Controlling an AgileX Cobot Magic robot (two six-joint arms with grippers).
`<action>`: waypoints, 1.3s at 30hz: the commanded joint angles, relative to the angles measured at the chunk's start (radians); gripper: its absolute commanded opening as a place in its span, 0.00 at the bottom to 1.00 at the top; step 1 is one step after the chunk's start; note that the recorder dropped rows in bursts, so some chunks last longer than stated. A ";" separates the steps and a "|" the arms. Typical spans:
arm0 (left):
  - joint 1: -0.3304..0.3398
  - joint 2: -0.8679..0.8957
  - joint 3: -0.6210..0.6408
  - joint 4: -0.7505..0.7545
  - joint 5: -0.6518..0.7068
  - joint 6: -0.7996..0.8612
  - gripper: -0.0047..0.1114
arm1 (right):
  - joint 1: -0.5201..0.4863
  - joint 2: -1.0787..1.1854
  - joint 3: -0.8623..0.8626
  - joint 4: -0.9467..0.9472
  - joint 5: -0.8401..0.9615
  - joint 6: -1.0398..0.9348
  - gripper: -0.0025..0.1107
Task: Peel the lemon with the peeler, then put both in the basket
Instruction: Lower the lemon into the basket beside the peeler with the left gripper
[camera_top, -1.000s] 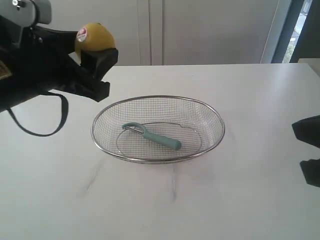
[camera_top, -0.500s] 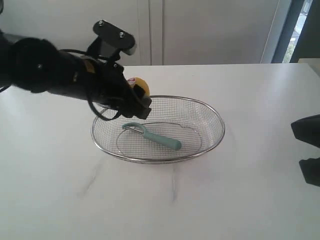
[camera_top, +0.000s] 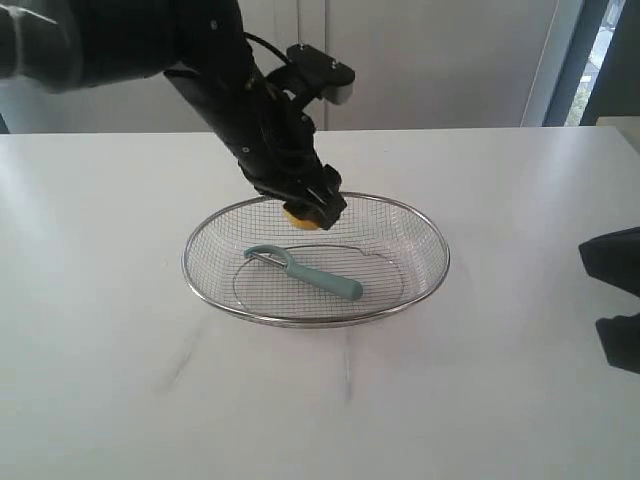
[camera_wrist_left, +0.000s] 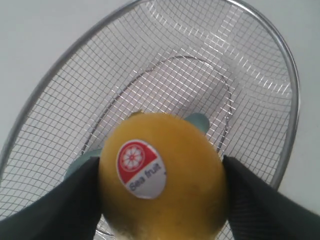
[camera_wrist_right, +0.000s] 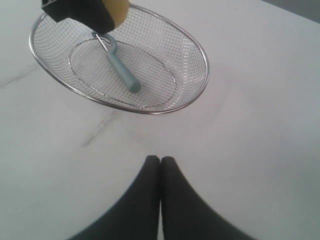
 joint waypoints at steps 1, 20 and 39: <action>0.000 0.056 -0.014 -0.014 0.031 0.021 0.04 | -0.003 -0.004 0.015 0.000 -0.019 0.004 0.02; 0.004 0.165 -0.007 0.075 0.035 0.021 0.04 | -0.003 -0.004 0.015 0.000 -0.019 0.004 0.02; 0.006 0.165 -0.007 0.118 0.087 0.017 0.46 | -0.003 -0.004 0.015 0.000 -0.019 0.004 0.02</action>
